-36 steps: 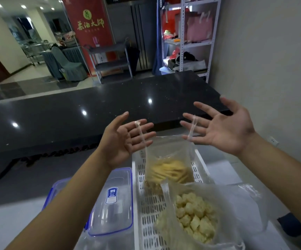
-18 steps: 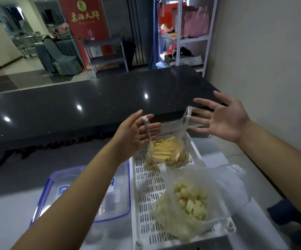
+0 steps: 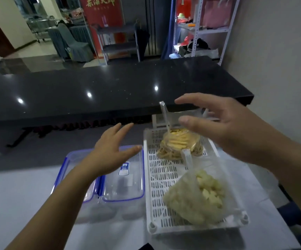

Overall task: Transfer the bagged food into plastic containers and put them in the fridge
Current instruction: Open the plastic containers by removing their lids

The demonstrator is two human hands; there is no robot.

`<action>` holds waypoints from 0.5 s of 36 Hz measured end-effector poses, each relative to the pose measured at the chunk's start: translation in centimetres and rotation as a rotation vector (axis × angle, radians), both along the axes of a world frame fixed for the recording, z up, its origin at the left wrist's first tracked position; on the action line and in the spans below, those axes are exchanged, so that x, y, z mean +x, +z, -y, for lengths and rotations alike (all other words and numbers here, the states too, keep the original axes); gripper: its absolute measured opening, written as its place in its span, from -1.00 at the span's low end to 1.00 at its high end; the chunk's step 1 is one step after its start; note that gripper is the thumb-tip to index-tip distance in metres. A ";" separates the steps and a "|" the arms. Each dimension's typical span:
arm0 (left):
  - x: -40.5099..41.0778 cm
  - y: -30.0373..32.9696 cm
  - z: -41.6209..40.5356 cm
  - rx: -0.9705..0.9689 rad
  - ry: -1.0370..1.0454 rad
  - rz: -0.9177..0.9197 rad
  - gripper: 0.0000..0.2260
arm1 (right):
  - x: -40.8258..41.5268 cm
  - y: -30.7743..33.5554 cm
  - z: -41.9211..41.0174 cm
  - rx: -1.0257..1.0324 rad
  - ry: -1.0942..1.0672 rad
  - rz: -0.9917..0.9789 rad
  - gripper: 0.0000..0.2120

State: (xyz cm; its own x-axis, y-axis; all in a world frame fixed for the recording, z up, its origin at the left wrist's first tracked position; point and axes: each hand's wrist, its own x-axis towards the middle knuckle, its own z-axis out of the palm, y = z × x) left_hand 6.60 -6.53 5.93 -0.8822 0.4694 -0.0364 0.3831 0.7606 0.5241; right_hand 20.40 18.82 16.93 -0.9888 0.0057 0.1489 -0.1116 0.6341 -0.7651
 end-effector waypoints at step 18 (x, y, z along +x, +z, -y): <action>4.1 -12.5 14.7 -0.380 0.166 0.099 -0.18 | -3.5 -19.1 19.2 0.564 0.180 0.411 -0.33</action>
